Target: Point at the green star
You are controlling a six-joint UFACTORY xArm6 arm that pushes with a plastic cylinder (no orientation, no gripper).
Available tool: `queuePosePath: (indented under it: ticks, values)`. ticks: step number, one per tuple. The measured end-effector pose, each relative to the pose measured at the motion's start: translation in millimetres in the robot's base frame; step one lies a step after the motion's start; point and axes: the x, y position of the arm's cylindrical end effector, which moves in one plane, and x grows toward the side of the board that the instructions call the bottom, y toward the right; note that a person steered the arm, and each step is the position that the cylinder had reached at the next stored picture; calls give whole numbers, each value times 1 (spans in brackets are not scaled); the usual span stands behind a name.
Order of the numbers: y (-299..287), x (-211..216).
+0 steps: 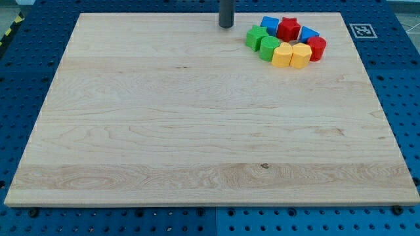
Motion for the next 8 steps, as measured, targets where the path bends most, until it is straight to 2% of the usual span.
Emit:
queuePosePath:
  ticks: [4, 8]
  values:
    - [-3, 53]
    - [19, 52]
